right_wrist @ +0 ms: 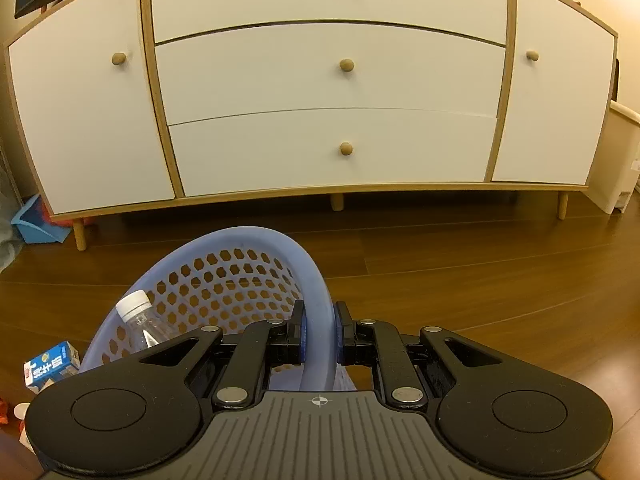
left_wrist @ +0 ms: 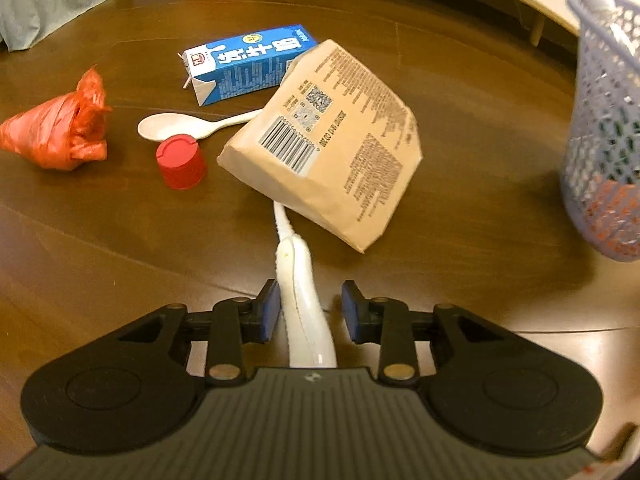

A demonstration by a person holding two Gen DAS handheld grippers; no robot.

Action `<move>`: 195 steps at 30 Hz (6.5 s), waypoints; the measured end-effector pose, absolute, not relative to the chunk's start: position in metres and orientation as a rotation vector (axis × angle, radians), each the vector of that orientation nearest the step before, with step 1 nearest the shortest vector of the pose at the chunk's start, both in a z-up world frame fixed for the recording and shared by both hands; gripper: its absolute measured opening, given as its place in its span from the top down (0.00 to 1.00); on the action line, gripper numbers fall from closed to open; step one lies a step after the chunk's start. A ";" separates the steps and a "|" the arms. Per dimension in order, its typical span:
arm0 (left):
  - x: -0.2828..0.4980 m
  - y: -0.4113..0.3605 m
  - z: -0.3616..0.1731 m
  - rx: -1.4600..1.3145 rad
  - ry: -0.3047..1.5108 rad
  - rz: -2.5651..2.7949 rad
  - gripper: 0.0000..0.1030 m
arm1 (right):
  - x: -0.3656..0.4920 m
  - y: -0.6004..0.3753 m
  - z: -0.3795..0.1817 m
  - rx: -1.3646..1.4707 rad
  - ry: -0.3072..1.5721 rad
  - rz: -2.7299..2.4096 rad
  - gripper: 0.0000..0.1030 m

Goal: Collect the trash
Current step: 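Lower the left gripper onto the white toothbrush handle and close, then lift the white toothbrush off the floor with the left gripper, then carry the toothbrush into the wastebasket held by the right gripper and release, then move the open left gripper to the beige paper bag, then close the left gripper on the paper bag's edge, then carry the paper bag with the left gripper into the wastebasket and release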

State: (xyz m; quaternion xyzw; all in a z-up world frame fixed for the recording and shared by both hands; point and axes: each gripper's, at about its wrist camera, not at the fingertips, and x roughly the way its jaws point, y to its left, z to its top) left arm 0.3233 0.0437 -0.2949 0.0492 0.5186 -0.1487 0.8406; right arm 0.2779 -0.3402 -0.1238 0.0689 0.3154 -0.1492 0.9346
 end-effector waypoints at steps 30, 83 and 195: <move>0.290 0.106 -0.270 0.079 1.096 -0.285 0.84 | 0.274 -0.338 -0.124 0.133 0.647 -0.302 0.91; 0.281 0.045 -0.135 0.246 0.797 -0.463 0.88 | 0.279 -0.350 -0.134 0.136 0.658 -0.239 0.91; 0.349 0.114 -0.186 -0.168 0.842 -0.405 1.00 | 0.291 -0.341 -0.144 -0.011 0.660 -0.229 0.90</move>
